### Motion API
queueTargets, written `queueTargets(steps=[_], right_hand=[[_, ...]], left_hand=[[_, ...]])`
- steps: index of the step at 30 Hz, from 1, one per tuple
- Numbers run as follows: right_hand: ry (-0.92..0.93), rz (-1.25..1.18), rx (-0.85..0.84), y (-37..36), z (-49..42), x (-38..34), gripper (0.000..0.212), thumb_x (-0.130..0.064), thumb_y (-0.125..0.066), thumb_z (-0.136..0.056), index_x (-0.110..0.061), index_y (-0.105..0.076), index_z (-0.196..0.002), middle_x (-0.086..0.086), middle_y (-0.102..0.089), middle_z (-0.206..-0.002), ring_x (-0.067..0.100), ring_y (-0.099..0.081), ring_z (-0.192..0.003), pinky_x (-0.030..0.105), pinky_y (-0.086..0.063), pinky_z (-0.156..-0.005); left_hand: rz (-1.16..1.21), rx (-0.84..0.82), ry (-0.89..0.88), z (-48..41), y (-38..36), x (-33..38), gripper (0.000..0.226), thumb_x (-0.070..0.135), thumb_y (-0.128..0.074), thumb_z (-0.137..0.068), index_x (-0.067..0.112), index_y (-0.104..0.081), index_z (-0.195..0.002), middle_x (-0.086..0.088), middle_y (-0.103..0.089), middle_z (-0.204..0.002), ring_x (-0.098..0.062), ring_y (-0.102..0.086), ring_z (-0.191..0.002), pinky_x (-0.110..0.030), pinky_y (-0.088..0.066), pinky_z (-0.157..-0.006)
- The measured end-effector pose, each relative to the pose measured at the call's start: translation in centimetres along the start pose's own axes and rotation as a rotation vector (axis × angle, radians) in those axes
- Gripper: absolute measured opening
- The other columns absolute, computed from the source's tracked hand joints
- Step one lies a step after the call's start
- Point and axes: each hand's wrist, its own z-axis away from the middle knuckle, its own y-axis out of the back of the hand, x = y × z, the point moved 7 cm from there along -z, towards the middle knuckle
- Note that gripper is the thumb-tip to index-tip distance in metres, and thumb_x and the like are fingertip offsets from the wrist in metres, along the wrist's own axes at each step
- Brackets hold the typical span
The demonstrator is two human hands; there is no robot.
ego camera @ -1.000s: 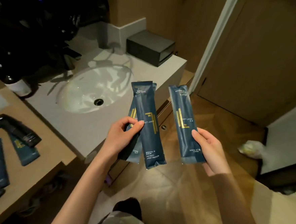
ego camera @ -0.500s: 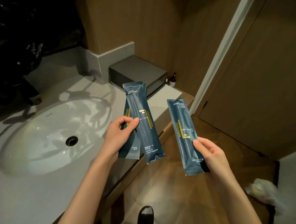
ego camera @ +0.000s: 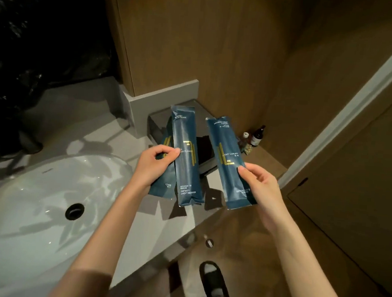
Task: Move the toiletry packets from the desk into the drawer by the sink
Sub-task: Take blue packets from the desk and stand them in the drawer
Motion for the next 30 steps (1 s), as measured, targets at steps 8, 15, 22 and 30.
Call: queueTargets(steps=[8,15,22,30], right_hand=[[0.131,0.125,-0.168,-1.9,-14.5,-2.5,0.006,-0.022,-0.065,-0.089,-0.02,-0.068,-0.094,-0.003,-0.066,-0.076,0.004,-0.058,-0.071,0.012,-0.047,-0.065],[0.2,0.26,-0.262,-2.8,-21.9,-2.1,0.004,-0.02,-0.064,-0.088,-0.024,-0.063,-0.088,-0.018,-0.043,-0.04,-0.002,-0.037,-0.04,0.014,-0.033,-0.05],[0.284,0.415,-0.248,-3.7,-24.2,-1.4,0.01,-0.021,-0.066,-0.086,-0.022,-0.065,-0.097,-0.019,-0.058,-0.05,-0.004,-0.05,-0.047,0.018,-0.036,-0.055],[0.47,0.649,-0.275,-4.7,-23.2,-2.9,0.026,-0.019,-0.068,-0.085,-0.018,-0.061,-0.111,-0.001,-0.06,-0.098,0.014,-0.057,-0.089,0.027,-0.042,-0.075]], left_hand=[[-0.185,0.134,0.008,-8.2,-2.5,0.6,0.011,0.028,-0.07,-0.084,0.024,-0.07,-0.073,0.015,-0.068,-0.084,0.006,-0.058,-0.086,-0.011,-0.039,-0.077],[-0.411,0.243,0.111,-11.6,-3.4,-0.5,0.017,0.031,-0.069,-0.085,0.015,-0.075,-0.088,0.007,-0.07,-0.092,-0.006,-0.059,-0.092,-0.02,-0.039,-0.081],[-0.708,0.385,0.076,-12.1,-4.1,-0.4,0.02,0.04,-0.069,-0.082,0.022,-0.076,-0.078,-0.001,-0.075,-0.086,-0.02,-0.064,-0.089,-0.032,-0.042,-0.091],[-0.723,0.536,0.011,-10.5,-4.4,-0.5,0.038,0.048,-0.075,-0.072,0.029,-0.066,-0.104,-0.008,-0.044,-0.122,-0.028,-0.036,-0.117,-0.029,-0.026,-0.097]])
